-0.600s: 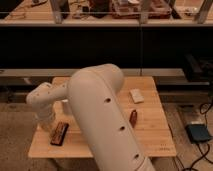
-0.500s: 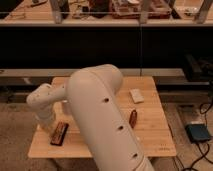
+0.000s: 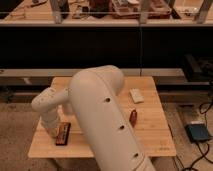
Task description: Push the eraser across the table
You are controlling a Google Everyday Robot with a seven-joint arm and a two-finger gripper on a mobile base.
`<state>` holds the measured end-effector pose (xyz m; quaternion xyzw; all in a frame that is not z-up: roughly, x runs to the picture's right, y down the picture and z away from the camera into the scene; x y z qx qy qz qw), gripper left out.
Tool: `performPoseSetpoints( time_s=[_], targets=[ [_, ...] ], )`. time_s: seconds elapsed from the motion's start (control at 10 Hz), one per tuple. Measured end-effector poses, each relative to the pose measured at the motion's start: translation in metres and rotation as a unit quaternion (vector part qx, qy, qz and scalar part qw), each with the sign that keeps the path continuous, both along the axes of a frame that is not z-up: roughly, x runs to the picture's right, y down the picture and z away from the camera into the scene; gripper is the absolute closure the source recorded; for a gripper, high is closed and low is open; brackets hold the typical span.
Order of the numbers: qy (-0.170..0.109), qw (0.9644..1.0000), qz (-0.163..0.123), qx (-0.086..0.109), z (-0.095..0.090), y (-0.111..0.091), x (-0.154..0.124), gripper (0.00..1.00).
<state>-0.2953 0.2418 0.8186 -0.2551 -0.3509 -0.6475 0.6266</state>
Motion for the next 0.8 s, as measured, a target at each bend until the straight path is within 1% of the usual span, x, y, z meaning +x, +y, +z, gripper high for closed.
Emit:
performPoseSetpoints(
  time_s=[0.2, 0.4, 0.8],
  targets=[
    [0.019, 0.9998, 0.009, -0.006, 0.001, 0.003, 0.018, 1.0],
    [0.03, 0.9995, 0.014, -0.003, 0.003, 0.001, 0.03, 1.0],
    [0.03, 0.9995, 0.012, -0.002, 0.003, 0.0, 0.031, 1.0]
  ],
)
